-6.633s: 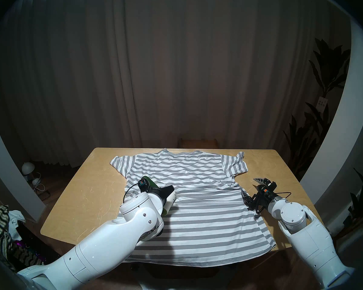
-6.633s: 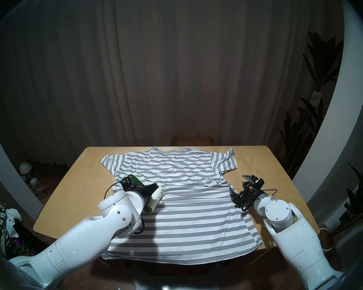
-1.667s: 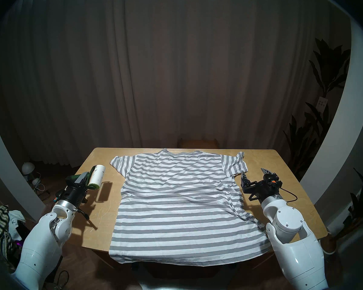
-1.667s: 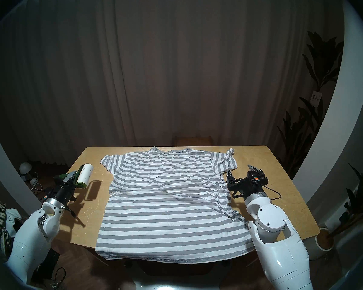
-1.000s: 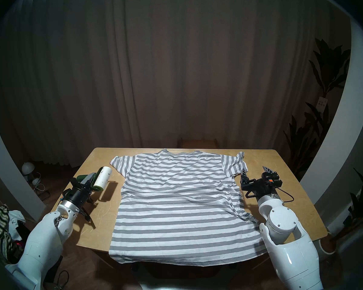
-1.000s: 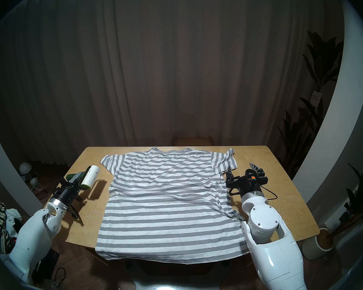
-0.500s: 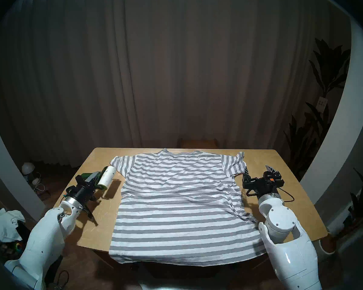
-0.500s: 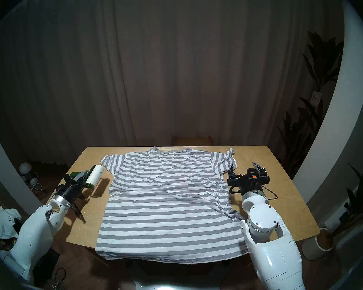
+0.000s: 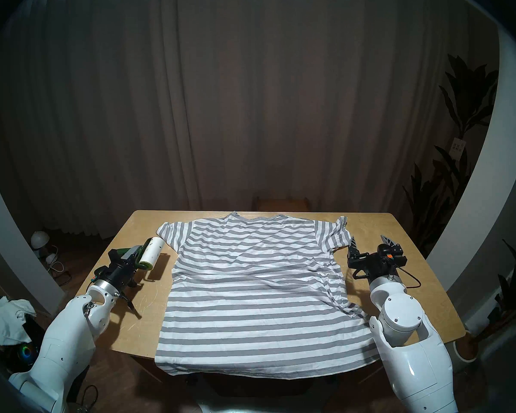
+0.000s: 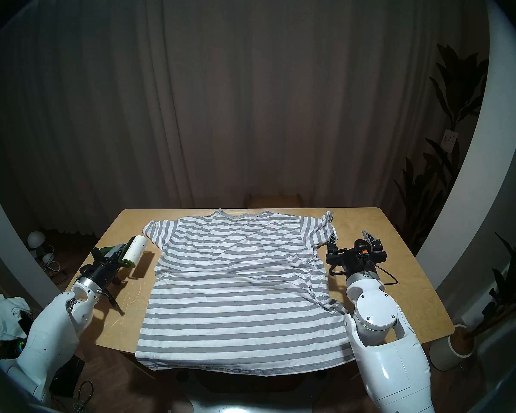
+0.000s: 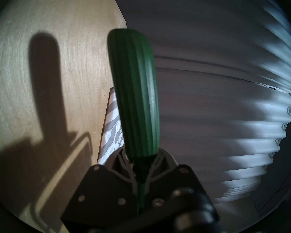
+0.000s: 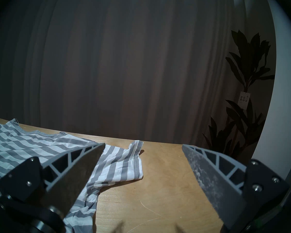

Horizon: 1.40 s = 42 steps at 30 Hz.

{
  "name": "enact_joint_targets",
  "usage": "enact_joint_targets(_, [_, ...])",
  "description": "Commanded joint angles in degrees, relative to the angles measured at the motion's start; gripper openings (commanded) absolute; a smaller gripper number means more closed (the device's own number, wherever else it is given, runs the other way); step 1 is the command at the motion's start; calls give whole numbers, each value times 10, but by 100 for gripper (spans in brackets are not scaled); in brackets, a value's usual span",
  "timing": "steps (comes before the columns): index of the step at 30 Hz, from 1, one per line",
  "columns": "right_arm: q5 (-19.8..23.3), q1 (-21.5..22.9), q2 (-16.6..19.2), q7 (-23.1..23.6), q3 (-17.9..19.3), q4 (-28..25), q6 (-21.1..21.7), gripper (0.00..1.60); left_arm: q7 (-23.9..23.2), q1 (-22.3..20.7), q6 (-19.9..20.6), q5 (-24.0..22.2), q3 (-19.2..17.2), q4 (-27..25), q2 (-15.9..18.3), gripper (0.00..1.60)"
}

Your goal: Use the fur roller to clean a top

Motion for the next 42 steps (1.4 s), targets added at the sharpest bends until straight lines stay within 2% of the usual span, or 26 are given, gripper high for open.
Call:
enact_joint_targets(1, [-1,-8,5,3,5,-20,-12,160,-20,-22,38,-4,6,20,-1,0])
enact_joint_targets(3, [-2,-10,6,3,5,-22,-13,160,-2,-21,30,-6,6,16,2,0])
enact_joint_targets(8, [-5,-14,6,0,6,-25,-15,160,64,-17,-42,-1,14,-12,10,0])
enact_joint_targets(10, [-5,-16,6,-1,7,-27,-14,160,74,-21,-46,10,14,-10,11,0])
enact_joint_targets(15, [-5,-20,3,-4,10,-29,-15,160,143,-8,-107,-6,9,-64,29,0])
enact_joint_targets(16, [-4,-21,1,-6,10,-29,-15,160,136,-8,-98,-9,8,-64,32,0])
enact_joint_targets(19, [-2,-22,1,-7,11,-28,-16,160,181,3,-132,-16,4,-100,43,0])
enact_joint_targets(30, [6,-25,-6,-11,11,-18,-28,160,321,53,-174,-51,-15,-189,73,0])
enact_joint_targets(36, [10,-32,-5,-13,15,-18,-34,160,374,55,-195,-43,-15,-208,81,0])
enact_joint_targets(38, [11,-34,-4,-13,16,-19,-36,160,388,54,-199,-36,-9,-211,84,15])
enact_joint_targets(40, [12,-36,-4,-14,17,-20,-37,160,395,54,-200,-37,-6,-211,82,64])
enact_joint_targets(41, [13,-36,-4,-14,17,-20,-38,160,395,55,-198,-32,-4,-211,84,108])
enact_joint_targets(42, [13,-37,-3,-14,17,-20,-38,160,400,57,-197,-36,-5,-213,84,107])
